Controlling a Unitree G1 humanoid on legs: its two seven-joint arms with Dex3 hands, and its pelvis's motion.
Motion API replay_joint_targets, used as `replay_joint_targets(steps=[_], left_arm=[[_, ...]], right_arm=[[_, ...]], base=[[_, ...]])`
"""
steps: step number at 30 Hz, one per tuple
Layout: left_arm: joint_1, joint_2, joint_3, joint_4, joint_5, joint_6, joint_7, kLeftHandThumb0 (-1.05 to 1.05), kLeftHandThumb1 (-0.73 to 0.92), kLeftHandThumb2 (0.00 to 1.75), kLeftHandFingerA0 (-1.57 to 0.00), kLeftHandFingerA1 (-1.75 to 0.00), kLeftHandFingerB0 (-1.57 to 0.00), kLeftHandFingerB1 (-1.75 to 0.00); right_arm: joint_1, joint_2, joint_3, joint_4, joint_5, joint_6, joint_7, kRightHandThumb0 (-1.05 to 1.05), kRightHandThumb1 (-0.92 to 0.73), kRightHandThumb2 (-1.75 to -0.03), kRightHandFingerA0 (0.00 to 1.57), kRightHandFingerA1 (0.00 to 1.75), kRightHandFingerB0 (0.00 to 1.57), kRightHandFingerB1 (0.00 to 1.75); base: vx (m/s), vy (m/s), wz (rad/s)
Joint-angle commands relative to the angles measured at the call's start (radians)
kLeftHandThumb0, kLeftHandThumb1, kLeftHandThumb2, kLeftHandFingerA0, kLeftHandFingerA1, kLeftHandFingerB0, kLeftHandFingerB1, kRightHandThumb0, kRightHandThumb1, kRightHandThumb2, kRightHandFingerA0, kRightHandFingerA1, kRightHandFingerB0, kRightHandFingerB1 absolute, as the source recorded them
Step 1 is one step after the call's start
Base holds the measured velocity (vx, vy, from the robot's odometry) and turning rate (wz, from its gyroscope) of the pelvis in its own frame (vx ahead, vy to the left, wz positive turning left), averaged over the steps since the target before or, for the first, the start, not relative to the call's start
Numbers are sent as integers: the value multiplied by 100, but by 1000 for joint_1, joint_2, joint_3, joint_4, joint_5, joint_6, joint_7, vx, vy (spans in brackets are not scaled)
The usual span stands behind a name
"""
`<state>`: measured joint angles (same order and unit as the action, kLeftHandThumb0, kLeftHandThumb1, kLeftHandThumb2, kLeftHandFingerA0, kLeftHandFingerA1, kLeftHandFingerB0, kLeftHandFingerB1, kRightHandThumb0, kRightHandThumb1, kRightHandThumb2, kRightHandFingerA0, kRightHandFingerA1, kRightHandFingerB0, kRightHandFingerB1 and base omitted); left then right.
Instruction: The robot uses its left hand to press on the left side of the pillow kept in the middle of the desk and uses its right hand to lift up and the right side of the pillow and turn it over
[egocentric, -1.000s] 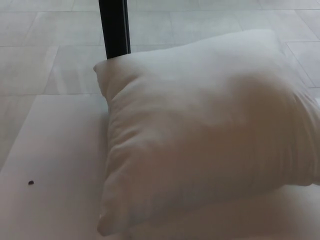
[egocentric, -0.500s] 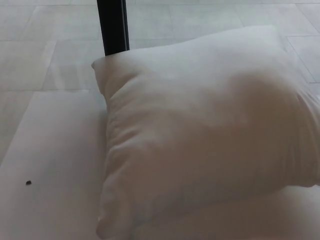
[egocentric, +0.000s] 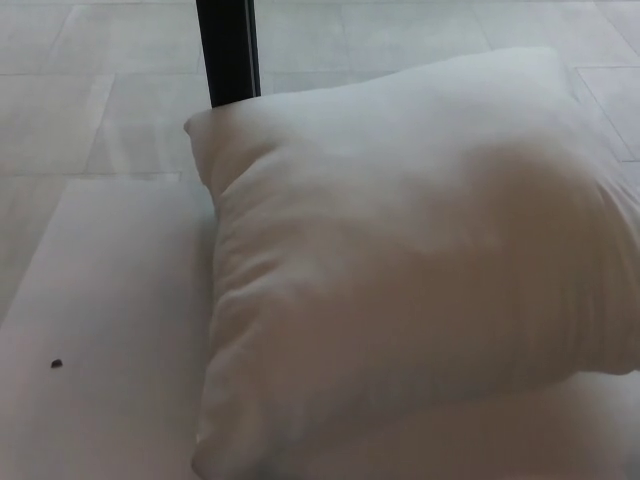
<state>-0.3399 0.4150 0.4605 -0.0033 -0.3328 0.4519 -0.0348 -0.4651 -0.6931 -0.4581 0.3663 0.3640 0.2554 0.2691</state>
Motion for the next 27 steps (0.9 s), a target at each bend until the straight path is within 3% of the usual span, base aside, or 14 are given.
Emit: replay_joint_targets(steps=[1, 2, 9, 10, 11, 13, 15, 16, 17, 20, 21, 24, 25, 27], left_arm=[[-50, -83, -191, -89, -19, 245, 6, -92, 92, 74, -23, -47, -5, -22], [-55, -86, -223, -77, 3, 252, 6, -92, 74, 113, -18, -51, -7, -26], [-32, -128, -415, -64, 65, 257, -16, -97, 74, 114, -16, -51, -7, -21], [-34, -155, -430, -63, 73, 290, 24, -93, 69, 110, -18, -52, -6, -29], [-33, -173, -435, -61, 76, 294, 44, -93, 68, 109, -20, -53, -6, -30], [-37, -185, -431, -62, 67, 325, 51, -91, 88, 68, -22, -45, -8, -21], [-34, -154, -493, -37, 76, 321, -26, -88, 66, 116, 0, -45, -3, -15], [-35, -163, -498, -35, 71, 333, -24, -100, 92, 68, -10, -48, 0, -26], [-40, -173, -501, -31, 67, 355, -13, -98, 90, 68, -11, -49, -3, -26], [-39, -165, -549, -25, 96, 351, -20, -95, 92, 69, -9, -49, 0, -26], [-45, -171, -558, -13, 99, 358, -17, -95, 71, 116, -1, -52, -8, -10], [-66, -166, -615, 4, 109, 422, -33, -104, 79, 93, -10, -51, 0, -2], [-67, -161, -629, 7, 109, 417, -48, -105, 82, 125, -8, -50, 0, -11], [-77, -157, -640, 6, 100, 433, -70, -105, 82, 126, -2, -42, 0, -8]], right_arm=[[-69, 60, 183, -71, -22, 202, 45, -100, -73, -112, 11, 46, 7, 35], [-72, 65, 192, -66, -20, 207, 52, -105, -92, -69, 15, 40, 11, 25], [-73, 43, 363, -62, -113, 200, 84, -105, -72, -117, 14, 48, 3, 37], [-94, 46, 384, -47, -121, 215, 85, -105, -92, -73, 22, 39, 13, 27], [-100, 45, 395, -32, -131, 208, 85, -105, -73, -118, 14, 47, 8, 35], [-117, 51, 410, 1, -139, 198, 84, -105, -92, -73, 23, 41, 12, 25], [-136, 65, 440, 48, -166, 181, 74, -99, -75, -118, 18, 52, 6, 35], [-142, 73, 439, 58, -160, 197, 70, -105, -92, -76, 25, 45, 14, 27], [-143, 79, 442, 62, -161, 198, 67, -98, -74, -117, 20, 54, 8, 38], [-145, 96, 461, 75, -176, 200, 62, -105, -92, -76, 26, 45, 15, 27], [-146, 104, 464, 77, -180, 199, 58, -98, -72, -117, 20, 53, 8, 38], [-147, 141, 481, 81, -185, 212, 66, -105, -92, -72, 22, 43, 15, 26], [-147, 143, 490, 71, -191, 220, 68, -98, -72, -116, 16, 51, 6, 37], [-144, 154, 497, 55, -199, 222, 71, -98, -73, -116, 16, 51, 7, 37]], base=[[0, 0, 0], [0, 0, 0], [0, 0, 0], [0, 0, 0], [0, 0, 0], [0, 0, 0], [0, 0, 0], [0, 0, 0], [0, 0, 0], [0, 0, 0], [0, 0, 0], [0, 0, 0], [0, 0, 0], [0, 0, 0]])
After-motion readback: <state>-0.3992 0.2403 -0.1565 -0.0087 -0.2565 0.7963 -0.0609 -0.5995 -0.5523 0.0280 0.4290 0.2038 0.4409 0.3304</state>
